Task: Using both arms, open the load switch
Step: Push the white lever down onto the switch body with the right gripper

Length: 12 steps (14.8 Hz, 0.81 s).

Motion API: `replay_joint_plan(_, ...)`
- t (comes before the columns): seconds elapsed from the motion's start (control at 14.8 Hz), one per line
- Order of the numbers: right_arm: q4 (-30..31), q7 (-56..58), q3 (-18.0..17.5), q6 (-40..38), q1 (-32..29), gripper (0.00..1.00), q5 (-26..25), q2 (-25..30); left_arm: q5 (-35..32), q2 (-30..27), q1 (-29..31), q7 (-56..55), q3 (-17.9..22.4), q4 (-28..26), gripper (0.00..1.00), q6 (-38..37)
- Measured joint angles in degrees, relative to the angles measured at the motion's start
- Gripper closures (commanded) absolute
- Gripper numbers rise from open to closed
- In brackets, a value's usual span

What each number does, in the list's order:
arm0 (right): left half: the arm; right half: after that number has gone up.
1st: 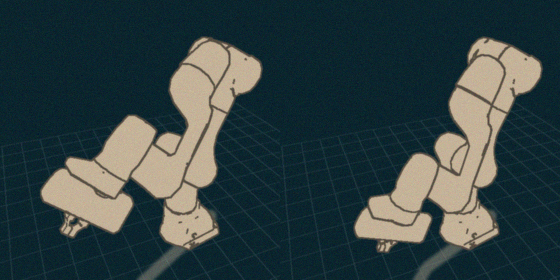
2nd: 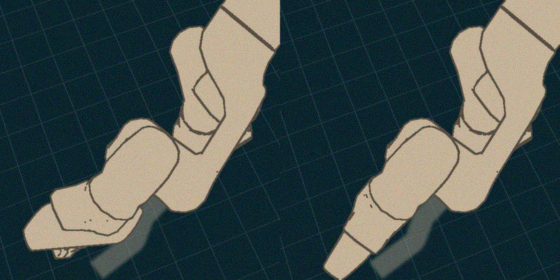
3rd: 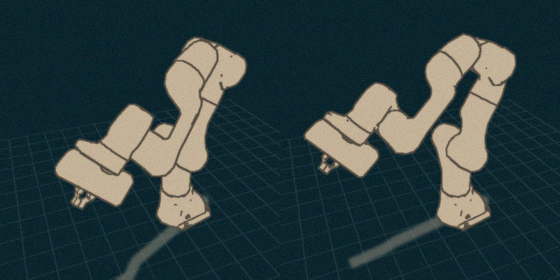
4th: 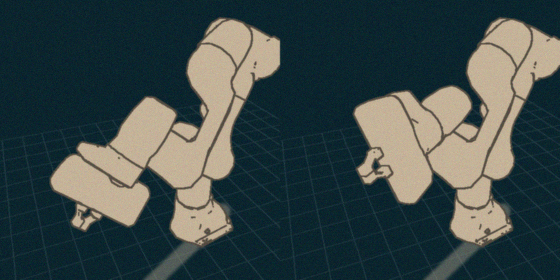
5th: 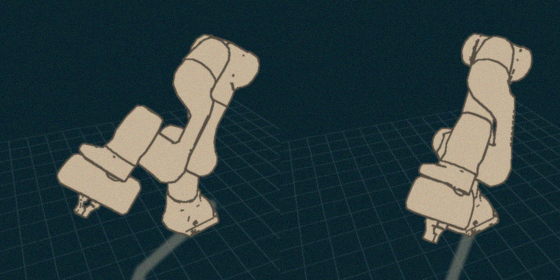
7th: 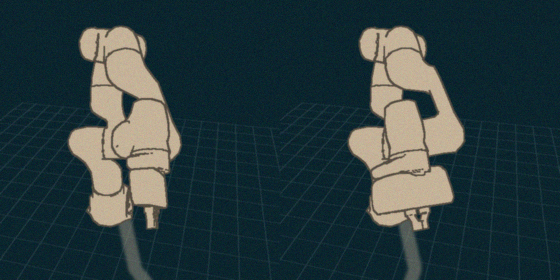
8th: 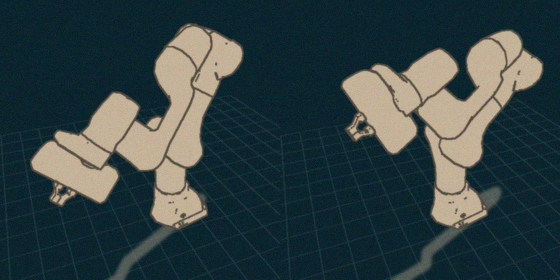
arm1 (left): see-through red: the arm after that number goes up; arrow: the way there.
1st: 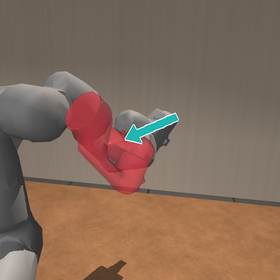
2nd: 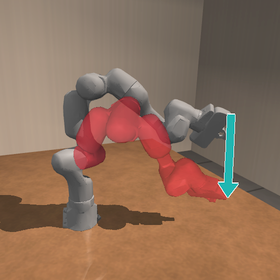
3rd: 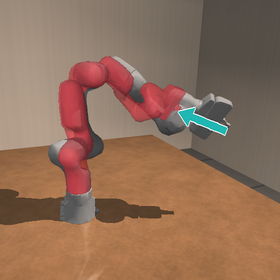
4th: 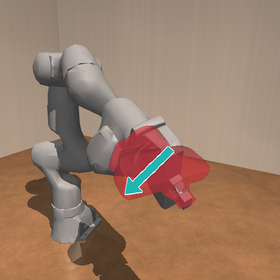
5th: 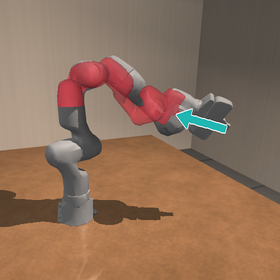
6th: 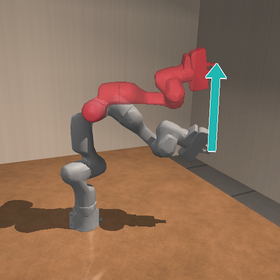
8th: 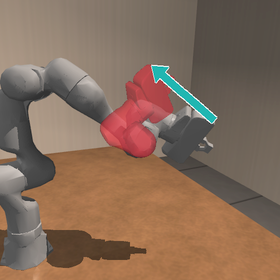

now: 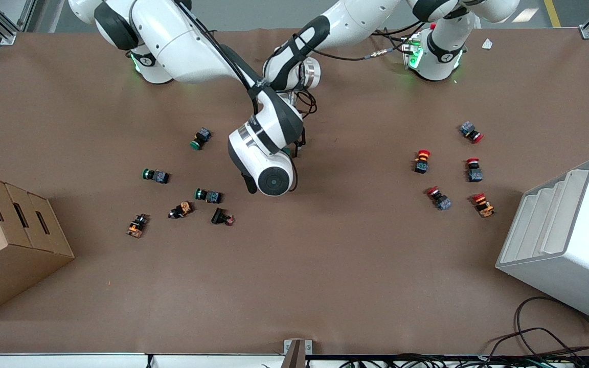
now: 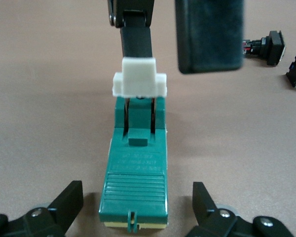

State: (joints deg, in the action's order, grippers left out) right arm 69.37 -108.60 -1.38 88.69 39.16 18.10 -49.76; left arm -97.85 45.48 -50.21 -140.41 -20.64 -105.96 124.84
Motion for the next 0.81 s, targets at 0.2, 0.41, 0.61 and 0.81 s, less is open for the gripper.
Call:
replay_joint_plan(0.2, 0.0, -0.1, -0.9, -1.6, 0.3, 0.02, 0.0, 0.0, 0.0, 0.0, 0.0, 0.0, 0.0, 0.0, 0.01, 0.0)
replay_joint_plan(0.41, 0.1, -0.1, -1.1, -2.1, 1.0, 0.02, 0.0, 0.0, 0.0, 0.0, 0.0, 0.0, 0.0, 0.0, 0.01, 0.0)
replay_joint_plan(0.61, 0.8, -0.1, -1.1, -2.2, 1.9, 0.02, 0.0, 0.0, 0.0, 0.0, 0.0, 0.0, 0.1, -0.1, 0.01, 0.0)
replay_joint_plan(0.81, 2.3, -0.1, -1.1, -1.2, 2.3, 0.02, -0.3, -0.2, 0.0, 0.0, 0.0, 0.0, 0.1, -0.1, 0.01, 0.0)
